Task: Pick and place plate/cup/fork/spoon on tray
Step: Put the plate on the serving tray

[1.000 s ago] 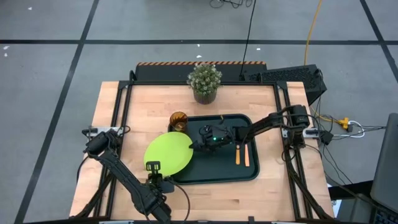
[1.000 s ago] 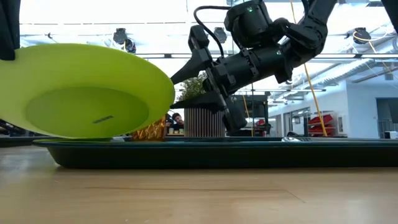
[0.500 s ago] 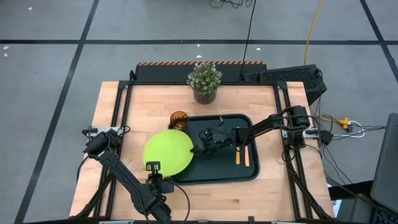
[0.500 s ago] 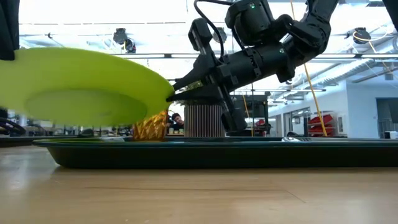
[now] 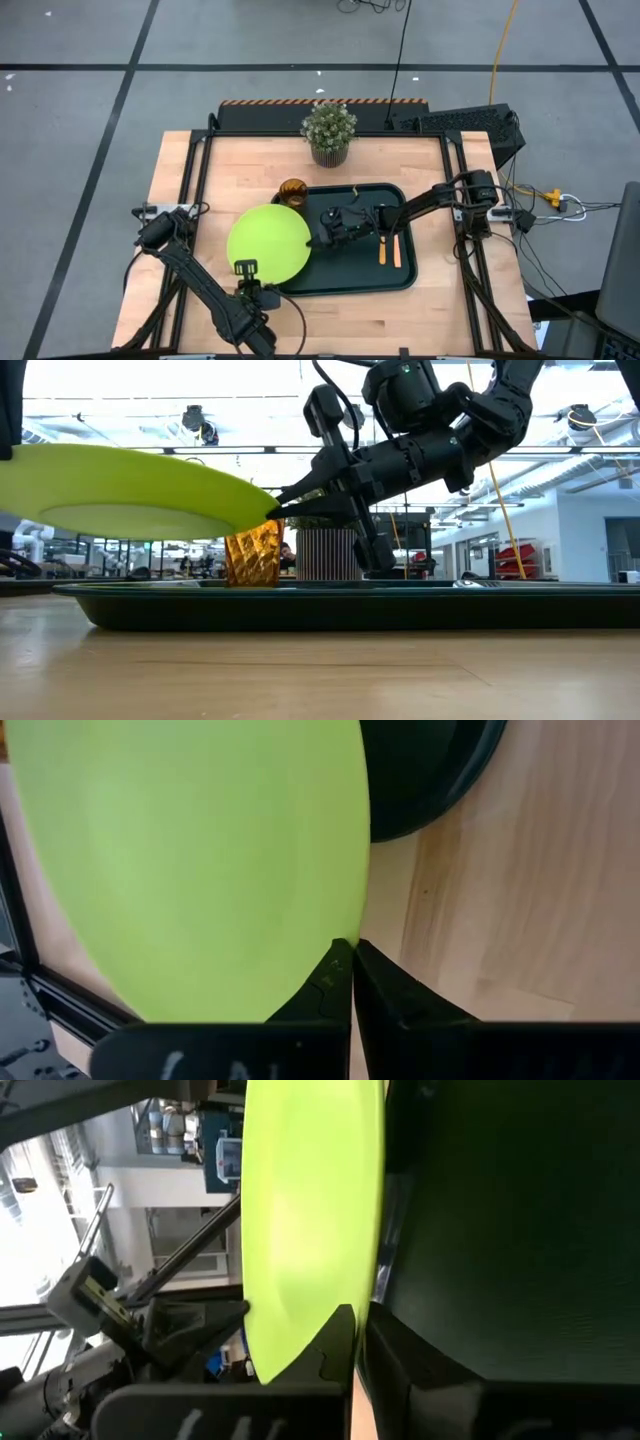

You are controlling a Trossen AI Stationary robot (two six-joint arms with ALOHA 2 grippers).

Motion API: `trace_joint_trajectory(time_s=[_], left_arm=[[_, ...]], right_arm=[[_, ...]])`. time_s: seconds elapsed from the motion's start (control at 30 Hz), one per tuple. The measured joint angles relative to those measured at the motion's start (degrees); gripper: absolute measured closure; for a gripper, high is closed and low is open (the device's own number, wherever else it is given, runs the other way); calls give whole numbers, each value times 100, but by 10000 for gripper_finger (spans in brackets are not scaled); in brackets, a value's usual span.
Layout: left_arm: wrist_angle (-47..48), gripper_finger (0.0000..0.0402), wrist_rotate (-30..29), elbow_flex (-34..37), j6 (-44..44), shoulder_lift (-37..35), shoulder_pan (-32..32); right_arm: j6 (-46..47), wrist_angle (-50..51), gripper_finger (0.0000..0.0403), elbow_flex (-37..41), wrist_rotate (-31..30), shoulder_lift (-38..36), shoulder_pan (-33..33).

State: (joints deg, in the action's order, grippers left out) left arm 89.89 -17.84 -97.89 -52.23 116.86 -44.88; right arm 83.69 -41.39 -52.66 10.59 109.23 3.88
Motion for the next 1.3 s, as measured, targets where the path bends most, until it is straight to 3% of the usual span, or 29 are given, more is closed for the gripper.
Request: trace_joint_trajectory(time_s=[0.23,0.43,0.7,1.07,1.3], left_arm=[[-4,383,303,0,-54,0,-2],[19,369,1120,-4,-79,0,-30],[15,367,1343,-4,-227,-48,-138],[14,366,412,-4,-884,-704,-490],[10,366,-240,-4,-1505,-1229,-751]], right_arm=[[-129,-26,403,-4,104,0,4],[-227,21,402,4,181,-4,0],[-254,71,402,4,323,-4,0],[-202,177,402,4,1060,-4,37],[-280,234,402,4,1056,-4,127]])
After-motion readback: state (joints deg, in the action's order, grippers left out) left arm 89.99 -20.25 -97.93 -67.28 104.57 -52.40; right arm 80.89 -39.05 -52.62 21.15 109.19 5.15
